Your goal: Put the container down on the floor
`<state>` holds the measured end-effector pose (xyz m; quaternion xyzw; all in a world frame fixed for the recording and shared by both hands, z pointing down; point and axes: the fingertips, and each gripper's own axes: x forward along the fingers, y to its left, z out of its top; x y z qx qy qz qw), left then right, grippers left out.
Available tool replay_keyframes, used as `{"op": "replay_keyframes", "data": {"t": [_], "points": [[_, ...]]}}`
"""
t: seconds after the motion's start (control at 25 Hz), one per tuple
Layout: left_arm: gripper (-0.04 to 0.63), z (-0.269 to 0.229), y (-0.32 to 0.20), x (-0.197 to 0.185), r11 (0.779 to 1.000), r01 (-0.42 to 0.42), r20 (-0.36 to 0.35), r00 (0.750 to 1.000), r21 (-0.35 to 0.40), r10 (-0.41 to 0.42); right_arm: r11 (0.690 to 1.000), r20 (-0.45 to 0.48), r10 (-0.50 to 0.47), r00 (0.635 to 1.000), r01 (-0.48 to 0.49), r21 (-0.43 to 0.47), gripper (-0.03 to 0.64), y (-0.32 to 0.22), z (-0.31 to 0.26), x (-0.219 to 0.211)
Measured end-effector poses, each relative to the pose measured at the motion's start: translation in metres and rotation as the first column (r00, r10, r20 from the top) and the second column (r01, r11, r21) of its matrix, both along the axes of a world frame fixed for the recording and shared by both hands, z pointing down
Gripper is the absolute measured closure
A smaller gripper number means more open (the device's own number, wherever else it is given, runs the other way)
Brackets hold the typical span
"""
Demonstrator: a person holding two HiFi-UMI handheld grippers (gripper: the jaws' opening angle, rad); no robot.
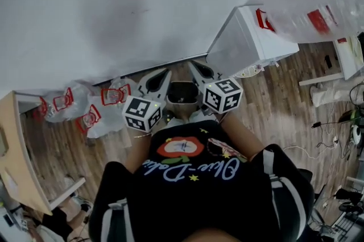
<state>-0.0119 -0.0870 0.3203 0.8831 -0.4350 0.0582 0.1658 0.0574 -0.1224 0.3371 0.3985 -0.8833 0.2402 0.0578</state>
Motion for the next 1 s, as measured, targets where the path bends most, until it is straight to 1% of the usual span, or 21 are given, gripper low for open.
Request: {"op": "replay_keyframes", "data": {"t": [0.08, 0.16, 0.2, 0.28, 0.36, 0.44, 0.64, 1.0], "points": [[0.586, -0.004, 0.000, 0.000, 1.000, -0.008, 0.005, 1.000, 0.008, 0.008, 1.000, 0.004, -0.001, 1.000, 0.001, 0.013, 0.617, 0.002, -0.005, -0.002], [0.586, -0.005, 0.002, 0.001, 1.000, -0.017, 0.031, 0.999, 0.017, 0.016, 1.000, 0.013, -0.002, 1.000, 0.001, 0.018, 0.617, 0.004, -0.007, -0.003], [0.586, -0.006, 0.004, 0.002, 0.999, -0.025, 0.033, 0.999, 0.025, 0.024, 1.000, 0.020, 0.001, 1.000, -0.001, 0.017, 0.617, 0.005, -0.008, -0.003], [0.586, -0.012, 0.006, 0.004, 0.998, -0.039, -0.002, 0.999, 0.043, 0.039, 1.000, 0.030, 0.006, 1.000, -0.006, 0.013, 0.617, 0.006, -0.009, -0.003], [0.586, -0.016, 0.007, 0.004, 0.998, -0.037, -0.036, 0.999, 0.046, 0.039, 1.000, 0.027, 0.004, 1.000, -0.005, 0.013, 0.617, 0.008, -0.010, -0.005], [0.586, -0.017, 0.005, 0.002, 0.999, -0.030, -0.047, 0.998, 0.037, 0.032, 1.000, 0.019, -0.002, 1.000, 0.001, 0.018, 0.617, 0.010, -0.010, -0.008], [0.586, -0.019, 0.005, -0.001, 0.999, -0.029, -0.047, 0.998, 0.034, 0.031, 0.999, -0.010, -0.021, 1.000, 0.022, 0.043, 0.617, 0.012, -0.013, -0.015], [0.586, -0.018, 0.007, -0.010, 0.999, -0.016, -0.039, 0.999, 0.033, 0.017, 0.999, -0.010, -0.021, 1.000, 0.022, 0.043, 0.618, 0.011, -0.014, -0.019]]}}
